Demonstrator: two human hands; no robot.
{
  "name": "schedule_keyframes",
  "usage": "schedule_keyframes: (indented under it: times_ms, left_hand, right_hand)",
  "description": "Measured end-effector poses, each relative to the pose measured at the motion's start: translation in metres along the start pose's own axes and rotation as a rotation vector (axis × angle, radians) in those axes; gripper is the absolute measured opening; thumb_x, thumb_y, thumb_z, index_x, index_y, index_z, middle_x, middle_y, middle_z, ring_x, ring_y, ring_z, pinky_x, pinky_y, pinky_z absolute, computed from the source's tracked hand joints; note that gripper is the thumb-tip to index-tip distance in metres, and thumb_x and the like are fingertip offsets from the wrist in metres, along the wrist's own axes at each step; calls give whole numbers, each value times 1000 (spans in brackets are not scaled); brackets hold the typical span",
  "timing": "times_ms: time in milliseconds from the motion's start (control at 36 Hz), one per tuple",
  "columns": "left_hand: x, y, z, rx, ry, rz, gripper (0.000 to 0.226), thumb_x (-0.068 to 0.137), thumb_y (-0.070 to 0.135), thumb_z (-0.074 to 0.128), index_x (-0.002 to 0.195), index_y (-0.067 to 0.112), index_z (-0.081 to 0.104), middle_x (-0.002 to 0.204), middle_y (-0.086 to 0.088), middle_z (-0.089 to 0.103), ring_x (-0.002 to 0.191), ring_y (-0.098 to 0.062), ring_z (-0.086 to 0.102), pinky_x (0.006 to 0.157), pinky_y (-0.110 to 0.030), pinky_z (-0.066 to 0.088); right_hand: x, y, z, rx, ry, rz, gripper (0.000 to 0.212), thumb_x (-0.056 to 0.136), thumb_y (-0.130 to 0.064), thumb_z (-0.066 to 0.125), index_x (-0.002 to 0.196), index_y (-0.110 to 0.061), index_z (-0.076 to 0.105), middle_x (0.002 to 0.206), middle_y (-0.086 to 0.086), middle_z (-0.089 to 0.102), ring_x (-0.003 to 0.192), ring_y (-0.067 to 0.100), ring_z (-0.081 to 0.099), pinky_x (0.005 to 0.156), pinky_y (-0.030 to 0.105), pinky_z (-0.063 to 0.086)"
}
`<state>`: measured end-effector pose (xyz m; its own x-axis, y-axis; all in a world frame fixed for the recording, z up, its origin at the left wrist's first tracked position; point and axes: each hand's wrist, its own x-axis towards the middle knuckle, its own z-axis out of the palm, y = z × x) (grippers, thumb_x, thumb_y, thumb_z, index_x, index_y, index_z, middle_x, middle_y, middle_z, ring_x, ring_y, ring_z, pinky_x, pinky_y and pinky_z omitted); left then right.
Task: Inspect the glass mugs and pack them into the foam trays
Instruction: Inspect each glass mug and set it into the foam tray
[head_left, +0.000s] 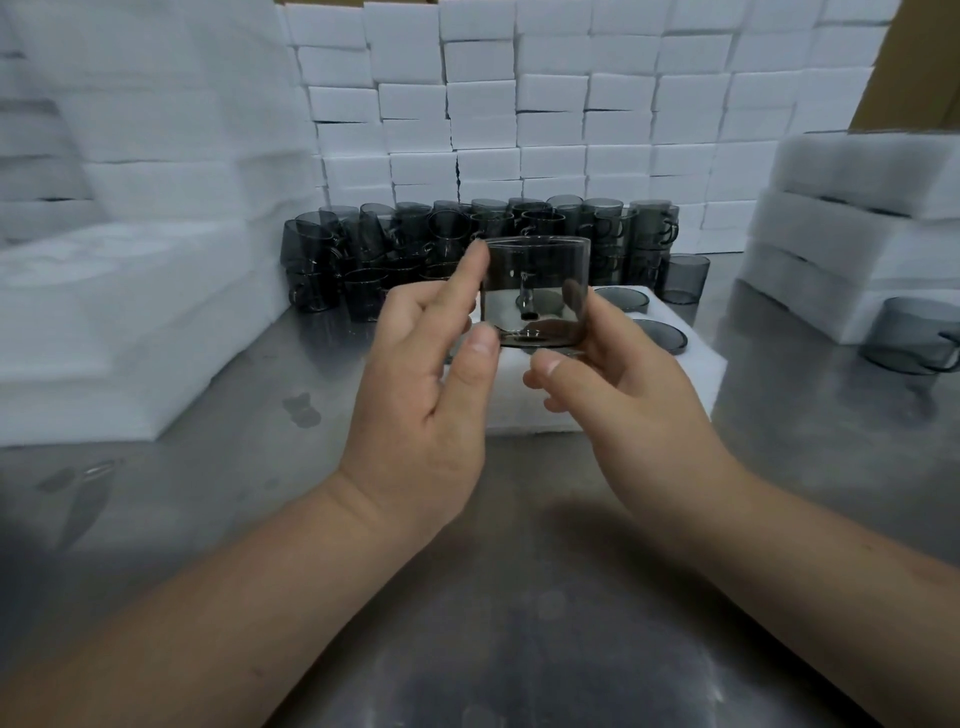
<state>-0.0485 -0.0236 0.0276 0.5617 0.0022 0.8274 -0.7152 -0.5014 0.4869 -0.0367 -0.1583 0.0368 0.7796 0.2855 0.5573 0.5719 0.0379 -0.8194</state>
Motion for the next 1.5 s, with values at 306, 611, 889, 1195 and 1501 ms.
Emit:
schedule_keyframes:
  times_ms: [306, 611, 889, 1195, 1501]
  left_hand:
    - [1, -4, 0, -89, -1, 13, 44, 89, 28, 30, 133, 27, 28, 104, 7, 42, 95, 5, 44, 91, -12, 31]
    - [2, -2, 1, -130, -11, -30, 41, 86, 31, 29, 126, 34, 35, 116, 10, 38, 107, 7, 39, 98, -12, 28]
    - [2, -2, 0, -141, -33, -44, 41, 85, 31, 29, 126, 37, 34, 116, 10, 41, 107, 5, 42, 97, -11, 29]
    - [1, -3, 0, -121, -20, -33, 39, 87, 28, 33, 125, 38, 39, 116, 11, 48, 106, 4, 47, 95, -14, 34]
    - [2, -4, 2, -189, -10, -75, 28, 86, 31, 40, 113, 40, 41, 110, 19, 51, 102, -2, 50, 87, -18, 40]
  right_hand:
    - [0, 2, 1, 72, 34, 59, 23, 78, -30, 46, 94, -31, 62, 80, -20, 66, 69, 0, 56, 61, 11, 44]
    - [2, 7, 2, 102, 98, 149, 27, 78, -40, 43, 76, -26, 67, 72, -4, 65, 62, 13, 54, 65, 32, 45]
    - [3, 7, 2, 122, 102, 183, 30, 78, -41, 42, 81, -22, 65, 70, -4, 65, 58, 12, 53, 62, 30, 44]
    - [1, 5, 1, 107, 86, 131, 25, 77, -42, 46, 91, -31, 63, 79, -10, 63, 68, 10, 56, 64, 27, 47]
    - [0, 5, 2, 39, 88, 54, 52, 70, -26, 64, 120, -26, 51, 95, -17, 68, 85, -2, 62, 74, 16, 48]
